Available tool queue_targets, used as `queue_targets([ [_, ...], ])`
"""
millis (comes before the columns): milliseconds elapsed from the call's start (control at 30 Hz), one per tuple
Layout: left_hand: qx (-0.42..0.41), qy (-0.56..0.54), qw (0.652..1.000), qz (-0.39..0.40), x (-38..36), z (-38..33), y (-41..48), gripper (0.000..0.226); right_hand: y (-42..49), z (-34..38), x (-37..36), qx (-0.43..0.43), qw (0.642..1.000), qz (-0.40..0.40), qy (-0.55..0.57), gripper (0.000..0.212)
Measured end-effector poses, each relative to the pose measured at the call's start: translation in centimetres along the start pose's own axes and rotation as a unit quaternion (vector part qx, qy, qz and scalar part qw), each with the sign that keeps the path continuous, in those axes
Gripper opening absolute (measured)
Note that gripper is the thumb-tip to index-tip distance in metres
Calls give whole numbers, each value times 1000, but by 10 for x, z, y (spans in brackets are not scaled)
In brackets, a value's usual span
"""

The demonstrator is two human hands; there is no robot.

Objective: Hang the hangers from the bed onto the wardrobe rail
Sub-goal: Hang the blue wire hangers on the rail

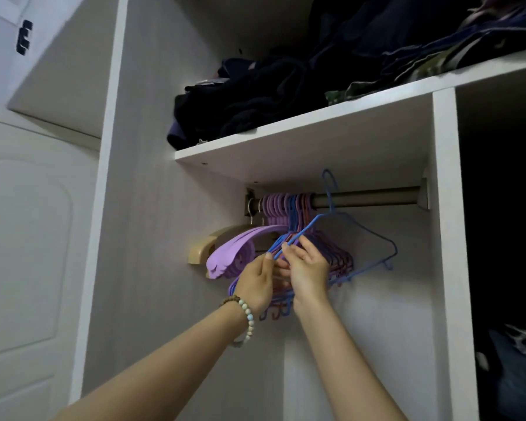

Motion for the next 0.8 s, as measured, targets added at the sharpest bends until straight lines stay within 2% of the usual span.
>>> queue_targets([
  [100,-3,30,1000,-1,-3,10,14,31,12,-4,2,-15,1000,3,-14,50],
  [267,29,36,998,39,-4,28,20,27,21,-10,3,-31,998,-1,-46,54],
  [467,61,207,975,59,1,42,19,29,34,-29,14,-61,992,-5,-112,54],
  [567,42,261,963,44,6,40,23,25,36,-33,18,-67,991,4,-119,53],
  [800,49,282,958,11,14,41,25,22,44,-32,15,-61,989,15,-136,57],
])
Point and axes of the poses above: each hand's wrist, its own y-axis towards the middle knuckle, its own x-axis out of the back of the hand, z = x × y, the point moved 9 cm from there along y, towards the middle knuckle, and after that the axes turned 9 degrees about y, right-handed, at the moved point
